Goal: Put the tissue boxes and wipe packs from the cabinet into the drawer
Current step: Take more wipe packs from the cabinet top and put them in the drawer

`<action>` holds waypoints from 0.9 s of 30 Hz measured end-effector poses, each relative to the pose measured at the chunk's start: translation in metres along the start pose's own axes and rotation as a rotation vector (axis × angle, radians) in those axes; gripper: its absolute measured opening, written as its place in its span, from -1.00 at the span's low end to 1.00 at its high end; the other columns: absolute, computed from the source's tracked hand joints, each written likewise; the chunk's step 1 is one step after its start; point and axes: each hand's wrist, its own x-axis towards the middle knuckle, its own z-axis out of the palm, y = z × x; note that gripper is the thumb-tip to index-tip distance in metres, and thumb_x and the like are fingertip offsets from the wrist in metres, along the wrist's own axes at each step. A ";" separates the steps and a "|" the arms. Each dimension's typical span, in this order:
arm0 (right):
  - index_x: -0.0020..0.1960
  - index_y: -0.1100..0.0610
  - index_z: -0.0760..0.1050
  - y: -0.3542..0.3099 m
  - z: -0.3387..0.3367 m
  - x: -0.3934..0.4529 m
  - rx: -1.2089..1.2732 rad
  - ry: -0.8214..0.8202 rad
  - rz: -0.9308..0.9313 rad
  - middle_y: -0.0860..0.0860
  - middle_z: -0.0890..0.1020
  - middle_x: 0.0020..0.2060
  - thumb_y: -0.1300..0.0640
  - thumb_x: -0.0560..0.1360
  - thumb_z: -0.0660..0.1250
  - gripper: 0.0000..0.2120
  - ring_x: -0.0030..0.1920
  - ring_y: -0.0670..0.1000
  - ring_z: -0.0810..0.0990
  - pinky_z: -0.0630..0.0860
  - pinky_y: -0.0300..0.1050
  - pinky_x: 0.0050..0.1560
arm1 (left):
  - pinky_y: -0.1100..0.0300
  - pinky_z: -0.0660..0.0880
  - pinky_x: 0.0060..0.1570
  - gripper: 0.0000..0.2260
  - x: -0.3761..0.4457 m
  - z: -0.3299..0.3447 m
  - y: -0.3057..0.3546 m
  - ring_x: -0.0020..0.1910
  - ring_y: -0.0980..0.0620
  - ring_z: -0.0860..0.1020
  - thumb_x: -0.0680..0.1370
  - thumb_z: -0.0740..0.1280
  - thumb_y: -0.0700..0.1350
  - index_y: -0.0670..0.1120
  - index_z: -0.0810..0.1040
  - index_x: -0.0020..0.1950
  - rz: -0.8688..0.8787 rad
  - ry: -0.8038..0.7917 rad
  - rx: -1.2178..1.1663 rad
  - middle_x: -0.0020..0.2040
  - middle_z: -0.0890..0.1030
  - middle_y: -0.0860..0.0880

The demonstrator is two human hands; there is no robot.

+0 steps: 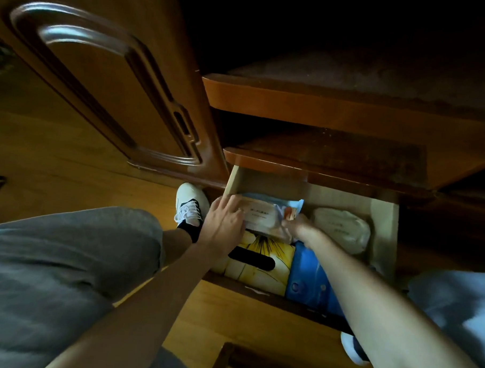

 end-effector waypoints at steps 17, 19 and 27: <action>0.20 0.28 0.51 0.037 -0.020 0.003 -0.224 0.241 -0.117 0.20 0.69 -0.04 0.24 0.60 0.33 -0.80 0.01 0.19 0.68 0.63 0.11 0.05 | -0.02 0.54 0.08 -0.65 0.067 0.026 0.027 0.24 -0.14 0.58 0.62 0.29 -0.09 -0.06 0.44 0.41 0.037 -0.472 0.156 0.28 0.61 -0.13; 0.06 0.28 0.60 0.038 -0.023 0.008 -0.209 0.202 -0.114 0.21 0.69 -0.07 0.33 0.57 0.32 -0.88 0.00 0.20 0.68 0.63 0.07 0.00 | -0.03 0.51 0.19 -0.49 0.068 0.032 0.024 0.33 -0.15 0.49 0.57 0.37 -0.04 -0.10 0.34 0.49 0.020 -0.384 0.115 0.34 0.52 -0.15; 0.08 0.23 0.62 0.031 -0.022 0.003 -0.379 0.165 -0.102 0.16 0.56 0.28 0.17 0.57 0.36 -0.84 0.04 0.17 0.66 0.62 0.00 0.02 | -0.19 0.34 0.39 -0.14 0.095 0.046 0.027 0.53 -0.16 0.22 0.45 0.50 0.18 0.03 0.14 0.63 0.098 -0.564 0.118 0.57 0.23 -0.07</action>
